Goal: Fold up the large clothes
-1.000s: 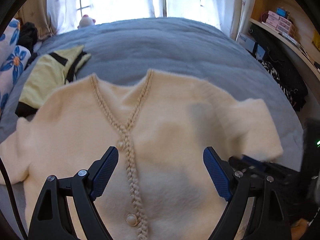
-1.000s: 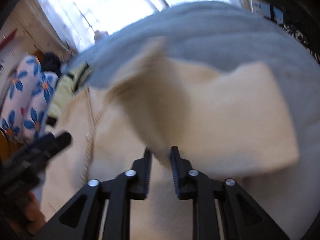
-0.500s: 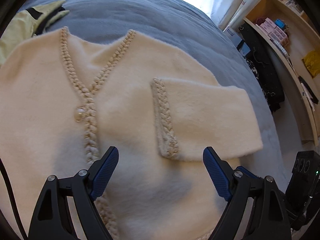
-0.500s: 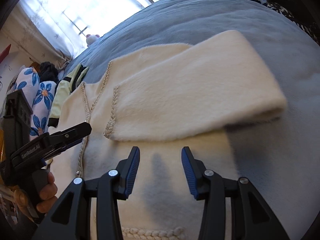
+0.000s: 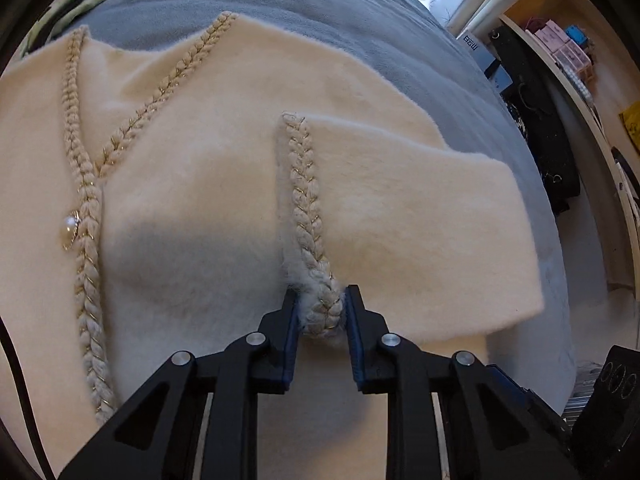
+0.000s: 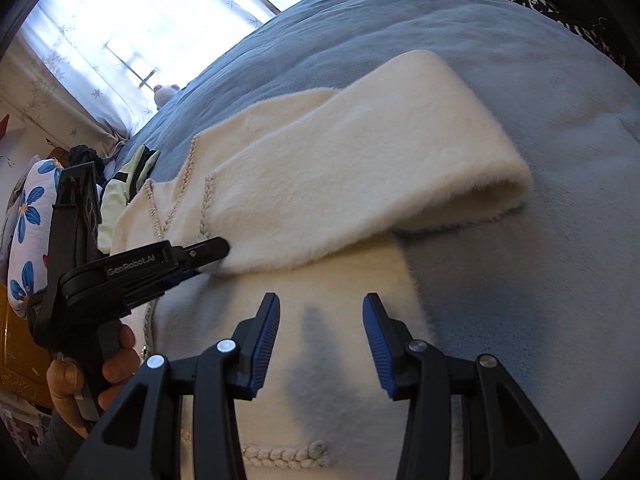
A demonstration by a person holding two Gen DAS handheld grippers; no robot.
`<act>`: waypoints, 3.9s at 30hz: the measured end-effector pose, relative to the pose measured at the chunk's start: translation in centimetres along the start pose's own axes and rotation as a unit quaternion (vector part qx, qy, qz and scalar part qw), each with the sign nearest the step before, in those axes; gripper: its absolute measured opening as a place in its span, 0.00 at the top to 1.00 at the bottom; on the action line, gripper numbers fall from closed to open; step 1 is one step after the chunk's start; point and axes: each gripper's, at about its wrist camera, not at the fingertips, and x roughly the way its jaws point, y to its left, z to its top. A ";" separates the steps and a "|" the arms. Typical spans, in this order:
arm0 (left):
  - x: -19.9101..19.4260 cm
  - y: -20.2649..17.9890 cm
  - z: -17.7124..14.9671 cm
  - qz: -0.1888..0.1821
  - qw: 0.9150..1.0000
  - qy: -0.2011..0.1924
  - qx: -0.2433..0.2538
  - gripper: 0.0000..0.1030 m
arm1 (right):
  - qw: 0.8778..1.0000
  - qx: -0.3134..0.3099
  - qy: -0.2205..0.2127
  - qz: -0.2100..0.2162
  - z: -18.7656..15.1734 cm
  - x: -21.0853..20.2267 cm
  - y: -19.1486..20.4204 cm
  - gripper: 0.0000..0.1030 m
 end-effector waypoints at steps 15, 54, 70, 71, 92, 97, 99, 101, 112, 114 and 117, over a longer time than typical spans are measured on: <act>-16.7 0.1 4.8 0.098 0.973 -0.198 0.066 0.86 | 0.999 -0.015 -0.020 -0.027 0.3 -1.3 0.3 0.58; -7.1 17.5 6.4 0.134 0.987 -0.075 -0.043 0.83 | 0.997 -0.023 0.037 -0.071 14.8 9.9 0.8 0.41; -7.7 15.8 6.9 0.187 0.977 -0.098 0.009 0.84 | 0.980 -0.106 -0.018 -0.168 13.8 7.6 3.7 0.77; -8.3 15.3 6.8 0.201 0.974 -0.101 0.018 0.83 | 0.977 -0.112 -0.018 -0.183 13.5 6.9 4.1 0.77; -7.4 9.5 -2.0 0.136 0.986 -0.094 0.002 0.74 | 0.979 -0.194 0.033 -0.053 1.3 8.6 14.8 0.72; -7.6 10.5 -1.8 0.134 0.987 -0.093 -0.006 0.72 | 0.969 -0.215 -0.009 -0.119 1.4 7.0 11.3 0.74; -7.7 11.4 -1.5 0.138 0.986 -0.092 -0.012 0.71 | 0.967 -0.200 -0.023 -0.154 2.1 6.1 8.5 0.74; -7.9 12.2 -1.4 0.142 0.985 -0.092 -0.016 0.71 | 0.971 -0.174 -0.027 -0.162 3.0 5.1 5.5 0.76; -8.5 13.3 -1.7 0.144 0.986 -0.079 -0.021 0.64 | 0.970 -0.166 -0.026 -0.175 2.7 3.9 5.0 0.87; -8.6 13.1 -1.6 0.150 0.985 -0.080 -0.018 0.57 | 0.974 -0.154 -0.022 -0.168 2.9 3.7 5.0 0.84; -9.1 12.8 -1.8 0.160 0.984 -0.083 -0.017 0.52 | 0.977 -0.143 -0.015 -0.160 2.7 3.2 5.1 0.84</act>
